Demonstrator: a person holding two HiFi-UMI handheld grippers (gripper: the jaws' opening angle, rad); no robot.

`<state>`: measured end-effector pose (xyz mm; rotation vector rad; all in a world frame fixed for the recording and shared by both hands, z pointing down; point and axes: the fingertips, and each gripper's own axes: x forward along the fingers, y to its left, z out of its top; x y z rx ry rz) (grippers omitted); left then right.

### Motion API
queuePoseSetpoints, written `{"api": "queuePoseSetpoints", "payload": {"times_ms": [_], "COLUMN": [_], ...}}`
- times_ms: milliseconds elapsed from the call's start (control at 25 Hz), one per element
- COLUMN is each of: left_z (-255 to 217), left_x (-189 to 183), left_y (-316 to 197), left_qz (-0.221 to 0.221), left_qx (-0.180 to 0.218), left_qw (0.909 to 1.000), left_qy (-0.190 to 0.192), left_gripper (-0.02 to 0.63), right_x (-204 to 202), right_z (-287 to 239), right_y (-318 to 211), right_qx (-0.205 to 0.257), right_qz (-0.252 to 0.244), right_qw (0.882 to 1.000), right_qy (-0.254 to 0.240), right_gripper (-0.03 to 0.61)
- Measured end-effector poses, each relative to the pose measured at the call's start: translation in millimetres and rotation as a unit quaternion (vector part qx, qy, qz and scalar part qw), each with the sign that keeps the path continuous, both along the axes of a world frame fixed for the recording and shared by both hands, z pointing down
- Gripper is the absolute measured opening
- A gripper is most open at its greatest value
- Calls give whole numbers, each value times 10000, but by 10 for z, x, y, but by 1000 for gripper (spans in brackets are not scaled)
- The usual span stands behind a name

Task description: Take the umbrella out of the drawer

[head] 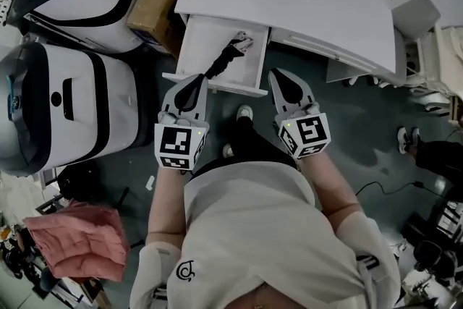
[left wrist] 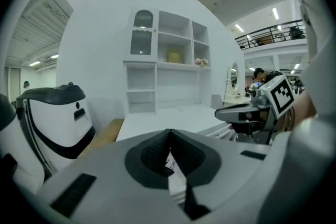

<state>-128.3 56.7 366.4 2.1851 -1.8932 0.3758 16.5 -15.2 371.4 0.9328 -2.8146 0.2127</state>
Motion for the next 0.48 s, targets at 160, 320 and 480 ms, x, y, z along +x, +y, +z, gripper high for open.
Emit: {"api": "queuePoseSetpoints", "payload": {"times_ms": [160, 320, 480], "left_z": [204, 513, 959], "left_x": [6, -12, 17], "left_y": [-516, -939, -1300], "left_qz": [398, 606, 929], "left_qx": [-274, -513, -911], "left_qw": [9987, 9968, 9915], "left_qy": [-133, 6, 30], "left_gripper": [14, 14, 14], "right_x": [-150, -282, -311], "right_z": [46, 94, 218], "right_y": [-440, -764, -1013], "right_qx": [132, 172, 176], "right_qz": [-53, -200, -240], "right_qw": [9999, 9996, 9994], "right_qy": [-25, -134, -148], "right_gripper": [6, 6, 6]}}
